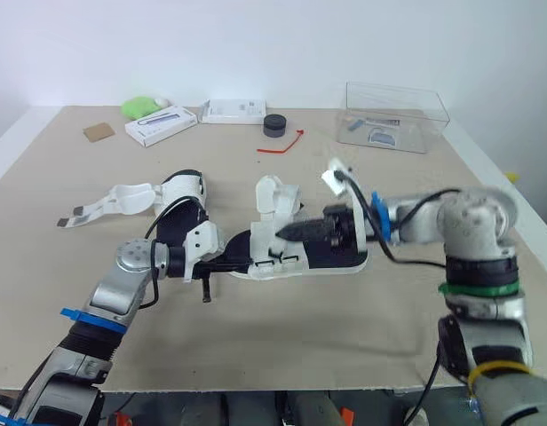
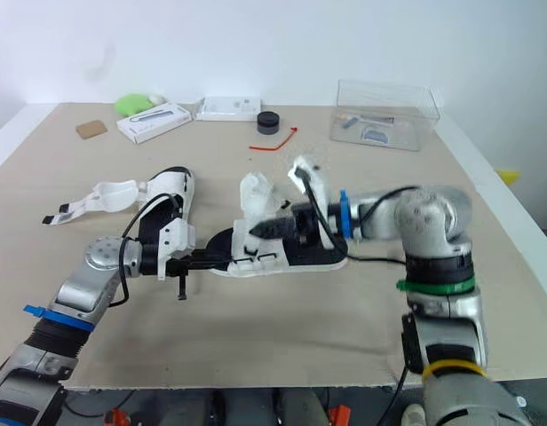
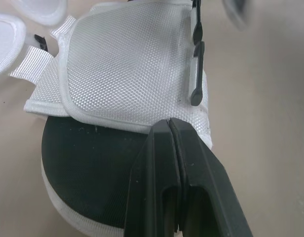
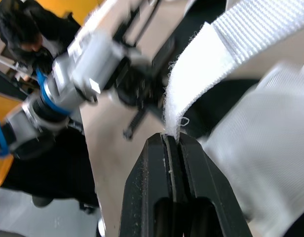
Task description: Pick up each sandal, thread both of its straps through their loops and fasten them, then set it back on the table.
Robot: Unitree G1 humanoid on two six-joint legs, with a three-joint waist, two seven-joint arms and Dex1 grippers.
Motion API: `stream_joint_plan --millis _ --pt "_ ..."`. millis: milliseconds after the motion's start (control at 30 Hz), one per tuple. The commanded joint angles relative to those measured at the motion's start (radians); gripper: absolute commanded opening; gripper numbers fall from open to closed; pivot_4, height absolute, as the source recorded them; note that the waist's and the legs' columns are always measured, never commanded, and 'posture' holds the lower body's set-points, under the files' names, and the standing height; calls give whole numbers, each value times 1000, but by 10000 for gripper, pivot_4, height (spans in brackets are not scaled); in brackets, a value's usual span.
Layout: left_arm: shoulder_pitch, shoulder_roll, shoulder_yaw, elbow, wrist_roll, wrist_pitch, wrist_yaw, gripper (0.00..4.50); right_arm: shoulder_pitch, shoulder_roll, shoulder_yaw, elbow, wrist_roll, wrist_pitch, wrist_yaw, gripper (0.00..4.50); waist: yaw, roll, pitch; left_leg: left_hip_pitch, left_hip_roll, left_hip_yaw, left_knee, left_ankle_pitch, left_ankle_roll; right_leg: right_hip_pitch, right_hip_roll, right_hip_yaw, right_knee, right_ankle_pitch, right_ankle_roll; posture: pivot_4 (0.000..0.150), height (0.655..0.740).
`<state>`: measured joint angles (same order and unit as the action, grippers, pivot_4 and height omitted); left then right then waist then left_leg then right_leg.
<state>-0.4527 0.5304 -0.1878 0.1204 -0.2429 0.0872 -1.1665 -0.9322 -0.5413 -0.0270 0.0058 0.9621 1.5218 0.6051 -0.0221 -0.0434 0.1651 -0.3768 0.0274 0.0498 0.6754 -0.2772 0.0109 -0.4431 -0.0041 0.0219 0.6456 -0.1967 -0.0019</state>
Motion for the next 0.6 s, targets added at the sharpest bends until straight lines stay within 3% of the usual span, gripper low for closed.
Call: stream_joint_plan --millis 33,600 --pt "-11 -2 1 -7 2 -15 -6 0 -62 -26 37 78 -54 -35 53 759 0 0 0 0 0 0 0 0 0 0 0 0 0 0 0 1500 7400" --pt "2 2 -4 -6 12 -30 -12 0 -106 -41 73 170 -95 66 179 759 0 0 0 -4 -1 -3 0 -2 2 -2 -2 -2 -1 -1 0 1500 7400"
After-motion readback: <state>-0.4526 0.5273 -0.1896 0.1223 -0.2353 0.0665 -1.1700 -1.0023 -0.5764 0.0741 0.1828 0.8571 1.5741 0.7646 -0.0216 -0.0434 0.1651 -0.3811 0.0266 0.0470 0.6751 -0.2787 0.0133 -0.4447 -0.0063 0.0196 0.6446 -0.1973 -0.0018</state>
